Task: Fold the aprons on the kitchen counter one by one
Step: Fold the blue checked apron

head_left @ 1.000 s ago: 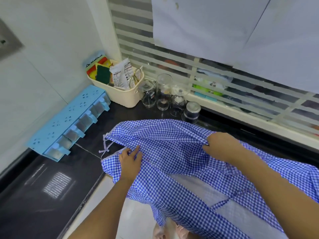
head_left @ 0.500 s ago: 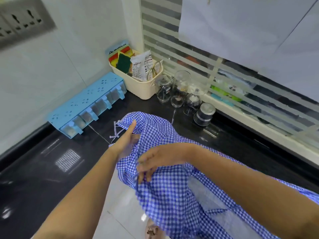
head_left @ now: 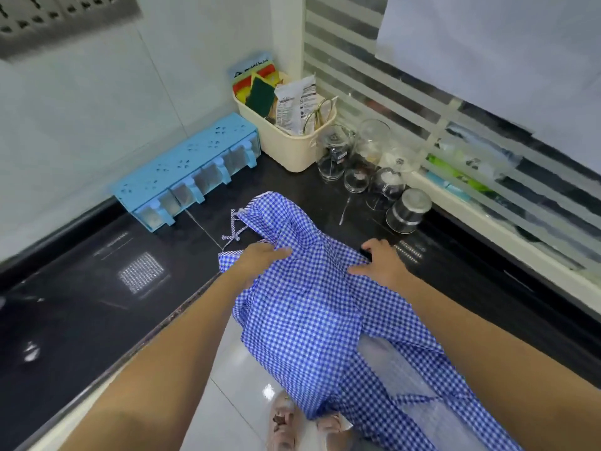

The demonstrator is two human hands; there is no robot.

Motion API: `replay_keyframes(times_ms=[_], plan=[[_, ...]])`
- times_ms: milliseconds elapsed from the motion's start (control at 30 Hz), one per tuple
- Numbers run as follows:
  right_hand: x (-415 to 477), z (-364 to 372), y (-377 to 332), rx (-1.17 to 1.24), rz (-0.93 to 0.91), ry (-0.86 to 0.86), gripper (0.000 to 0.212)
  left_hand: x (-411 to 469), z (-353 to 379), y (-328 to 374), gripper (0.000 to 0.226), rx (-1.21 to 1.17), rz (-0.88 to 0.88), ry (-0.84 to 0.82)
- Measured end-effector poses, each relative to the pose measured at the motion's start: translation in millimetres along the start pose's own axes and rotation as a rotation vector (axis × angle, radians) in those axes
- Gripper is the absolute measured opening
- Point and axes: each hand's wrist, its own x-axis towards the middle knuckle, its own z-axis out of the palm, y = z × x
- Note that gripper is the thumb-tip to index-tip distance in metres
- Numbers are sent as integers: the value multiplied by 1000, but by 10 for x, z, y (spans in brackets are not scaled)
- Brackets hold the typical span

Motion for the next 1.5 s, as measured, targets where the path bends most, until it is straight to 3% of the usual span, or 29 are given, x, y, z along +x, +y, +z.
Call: replay_keyframes(times_ms=[100,200,300,433,533,600,700,733,833,900,967,1000,1067,1133,1233,1300,1400,1500], plan=[[19,-7,-15,-240,-115,245,19,15,72,-79,33,37,123,155],[66,-242,108,-102,25,379,19,41,112,-144,31,173,278,330],[33,-276,220,-125,75,342,9,128,189,-167,31,237,245,370],[-85,-211,20,-24,-139,373,35,199,362,13,42,325,189,185],[-58,-321,-351,-23,-413,324,44,194,428,151,23,349,216,-15],[7,-411,-628,-55,-580,158,55,229,434,158,6,397,251,-30],[173,-442,-956,-165,-693,-139,64,224,426,135,9,363,288,-18],[269,-413,-1020,-194,-698,-209,62,204,420,136,6,354,288,-28],[480,-299,-1083,-402,-700,-330,41,170,397,133,24,264,236,-62],[603,-255,-1045,-539,-694,-312,26,166,359,117,21,174,194,-89],[706,-309,-981,-573,-640,-174,20,142,321,98,13,122,183,-74],[773,-348,-957,-576,-608,-78,18,123,288,71,24,167,199,-37],[853,-473,-934,-569,-494,98,19,76,208,-13,45,373,252,61],[854,-583,-939,-563,-370,195,23,-8,106,-110,47,607,261,98],[784,-632,-956,-577,-268,226,30,-97,-14,-289,32,897,217,115],[689,-572,-988,-549,-218,218,36,-142,-21,-331,16,952,255,189],[379,-272,-1113,-554,-382,293,61,-126,35,-338,14,890,270,278],[-213,316,-1118,-402,-649,127,58,-78,99,-345,14,887,291,309]])
